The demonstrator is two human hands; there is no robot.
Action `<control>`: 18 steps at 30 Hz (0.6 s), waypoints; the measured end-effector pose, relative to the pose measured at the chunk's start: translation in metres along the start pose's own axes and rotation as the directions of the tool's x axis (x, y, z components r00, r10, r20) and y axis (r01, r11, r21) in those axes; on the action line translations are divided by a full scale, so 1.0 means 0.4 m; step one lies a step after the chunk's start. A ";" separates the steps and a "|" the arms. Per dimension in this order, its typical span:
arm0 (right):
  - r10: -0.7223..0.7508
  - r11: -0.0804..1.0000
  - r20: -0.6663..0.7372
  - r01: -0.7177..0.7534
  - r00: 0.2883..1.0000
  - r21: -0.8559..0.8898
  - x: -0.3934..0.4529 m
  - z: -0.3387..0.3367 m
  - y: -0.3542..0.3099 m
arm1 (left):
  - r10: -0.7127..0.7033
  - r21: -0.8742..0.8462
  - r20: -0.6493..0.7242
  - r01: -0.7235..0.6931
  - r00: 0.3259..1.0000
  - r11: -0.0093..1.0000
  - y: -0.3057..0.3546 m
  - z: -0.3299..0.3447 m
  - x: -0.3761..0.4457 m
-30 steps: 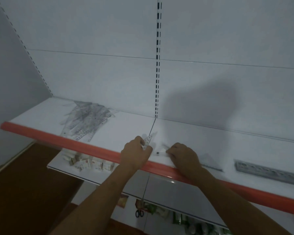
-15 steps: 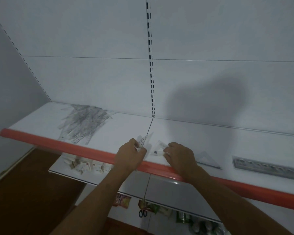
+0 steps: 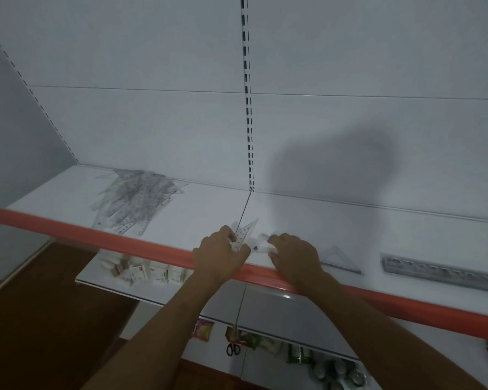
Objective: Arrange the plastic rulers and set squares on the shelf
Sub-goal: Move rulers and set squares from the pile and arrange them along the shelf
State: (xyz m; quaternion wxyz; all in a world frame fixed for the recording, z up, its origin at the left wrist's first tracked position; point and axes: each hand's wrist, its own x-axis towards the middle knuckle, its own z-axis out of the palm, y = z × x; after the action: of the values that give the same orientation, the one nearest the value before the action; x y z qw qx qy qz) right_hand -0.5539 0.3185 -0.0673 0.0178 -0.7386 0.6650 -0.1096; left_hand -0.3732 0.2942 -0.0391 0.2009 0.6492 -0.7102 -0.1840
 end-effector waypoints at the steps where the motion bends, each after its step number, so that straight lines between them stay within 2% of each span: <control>1: 0.003 1.000 -0.001 -0.003 1.000 0.002 -0.001 0.001 -0.001 | 0.013 0.016 -0.005 -0.013 1.000 1.000 0.001 0.001 -0.002; 4: -0.006 0.998 -0.075 0.010 0.997 0.056 -0.012 -0.001 0.001 | 0.094 0.050 -0.030 -0.093 0.995 0.994 0.012 0.006 -0.007; 8: 0.015 0.965 -0.244 0.050 0.970 0.257 -0.030 -0.038 0.031 | 0.182 0.099 0.014 -0.182 0.983 0.978 0.048 0.017 -0.001; 13: -0.114 0.954 -0.357 0.202 0.927 0.220 -0.071 -0.104 0.093 | 0.206 -0.103 0.218 -0.187 0.954 0.977 0.138 0.061 0.001; 16: -0.090 0.968 -0.382 0.171 0.920 0.183 -0.108 -0.121 0.137 | 0.289 -0.262 0.280 -0.217 0.915 0.940 0.196 0.077 -0.007; 18: -0.028 0.979 -0.406 0.106 0.914 0.173 -0.133 -0.124 0.172 | 0.363 -0.347 0.272 -0.261 0.891 0.901 0.219 0.082 -0.018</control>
State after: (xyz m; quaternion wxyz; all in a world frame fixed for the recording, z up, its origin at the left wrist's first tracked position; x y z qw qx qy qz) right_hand -0.6353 0.3690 -0.0381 -0.0519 -0.7177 0.6150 -0.3224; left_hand -0.4643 0.3091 -0.0217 0.2027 0.4466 -0.7933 -0.3608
